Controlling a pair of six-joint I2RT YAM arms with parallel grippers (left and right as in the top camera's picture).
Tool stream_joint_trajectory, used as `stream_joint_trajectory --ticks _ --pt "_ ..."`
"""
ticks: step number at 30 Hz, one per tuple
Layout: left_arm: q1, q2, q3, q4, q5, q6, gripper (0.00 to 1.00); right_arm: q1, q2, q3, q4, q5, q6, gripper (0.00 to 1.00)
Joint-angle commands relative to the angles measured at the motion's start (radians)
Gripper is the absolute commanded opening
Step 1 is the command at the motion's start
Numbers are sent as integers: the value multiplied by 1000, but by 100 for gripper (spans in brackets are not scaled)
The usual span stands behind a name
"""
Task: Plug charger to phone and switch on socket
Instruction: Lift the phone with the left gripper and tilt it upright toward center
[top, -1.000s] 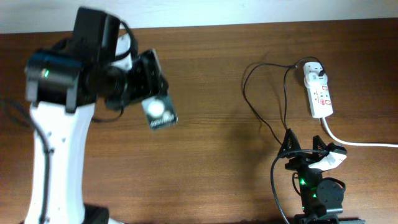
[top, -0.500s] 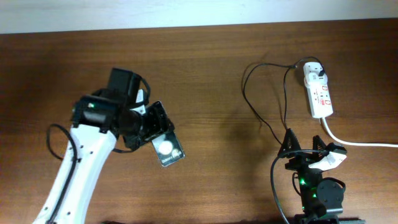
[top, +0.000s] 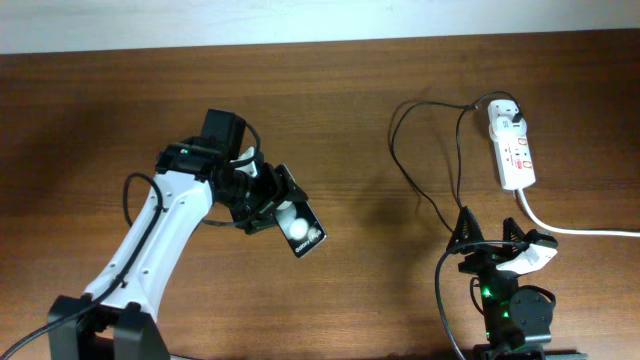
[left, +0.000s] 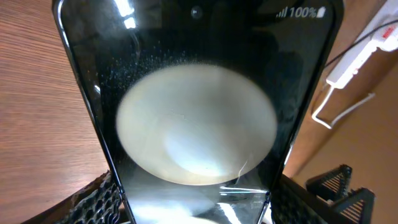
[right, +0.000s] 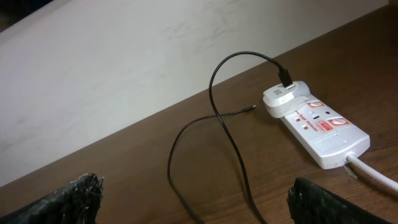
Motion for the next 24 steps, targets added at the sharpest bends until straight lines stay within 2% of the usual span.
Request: stream_joint_trajectory --ticks 1,4,6,14,24 --pt "-3 4 0 19 169 -9 55 6 -6 -8 -4 -2 -11 99" --pt "-3 4 0 60 343 -9 53 6 -6 -8 -4 -2 -11 99" --pt "-3 4 0 85 408 -9 54 6 -6 -8 -4 -2 -11 99" --pt "36 4 0 89 470 -9 54 6 -6 -8 -4 -2 -11 99" --pt "59 4 0 89 482 -8 56 6 -6 -8 -4 -2 -11 99"
